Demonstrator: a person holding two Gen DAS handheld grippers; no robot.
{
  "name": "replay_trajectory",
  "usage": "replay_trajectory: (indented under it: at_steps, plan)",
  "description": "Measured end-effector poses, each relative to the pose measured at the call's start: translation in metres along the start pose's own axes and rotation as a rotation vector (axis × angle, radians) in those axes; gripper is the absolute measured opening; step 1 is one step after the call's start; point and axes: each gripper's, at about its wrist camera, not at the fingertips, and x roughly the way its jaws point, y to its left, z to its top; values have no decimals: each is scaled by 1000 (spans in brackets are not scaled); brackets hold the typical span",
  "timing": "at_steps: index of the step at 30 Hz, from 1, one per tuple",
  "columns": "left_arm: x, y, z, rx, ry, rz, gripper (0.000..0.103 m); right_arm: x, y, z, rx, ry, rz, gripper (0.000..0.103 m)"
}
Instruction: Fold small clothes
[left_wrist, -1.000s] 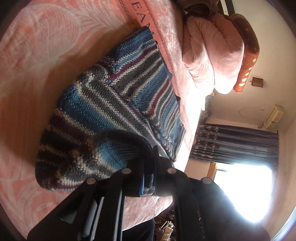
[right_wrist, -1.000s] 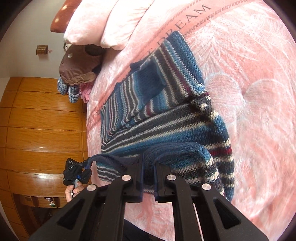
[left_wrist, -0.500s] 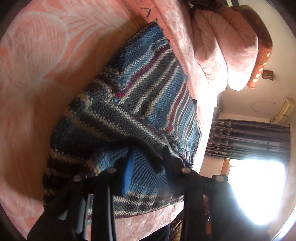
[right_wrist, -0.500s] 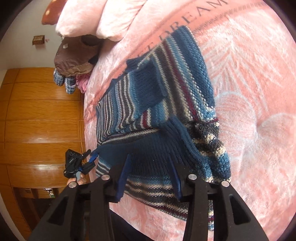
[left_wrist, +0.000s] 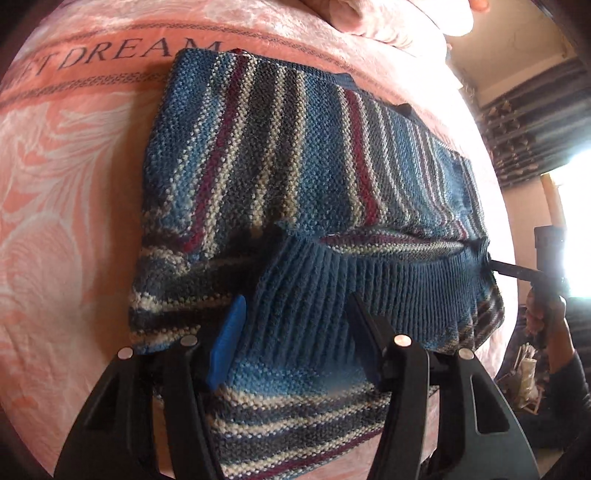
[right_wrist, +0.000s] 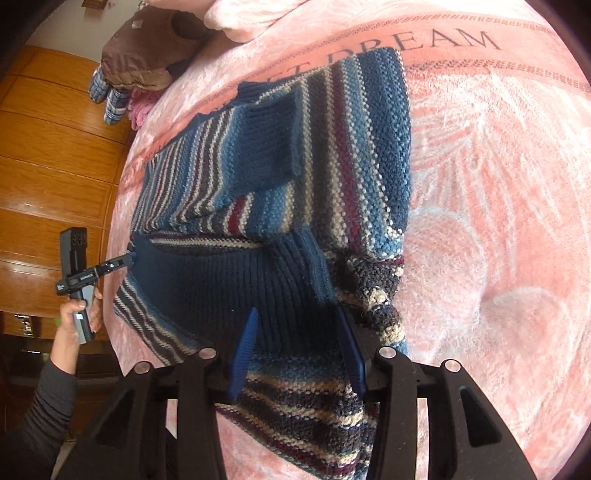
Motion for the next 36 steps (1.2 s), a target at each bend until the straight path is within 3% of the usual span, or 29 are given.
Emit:
replay_trajectory:
  at_steps: [7,11,12,13,14,16,17,28,36]
  plan:
    - [8,-5,3,42,25,54,59,11,-1,1,-48,10,-44,44]
    - [18,-9,0,45,31,35,57,13,2,2,-74,11,-52,43]
    - [18,-9,-1,45,25,33,51,14,4,2,-85,13,-57,42]
    - [18,-9,-2,38,27,26,41,15,9,3,-94,13,-64,34]
    - [16,-9,-3,33,21,22,20,14,12,2,-106,12,-75,26]
    - [8,-10,-6,28,-7,-10,13,9,16,-1,-134,-10,-96,11]
    - [3,-11,-8,34,-24,-15,12,5,19,-3,-143,-22,-97,11]
    - [-113,-52,-24,148,-305,-120,8,-89,75,-24,-274,-243,-120,8]
    - [-164,-66,26,193,-414,-85,8,-146,105,14,-315,-438,-179,8]
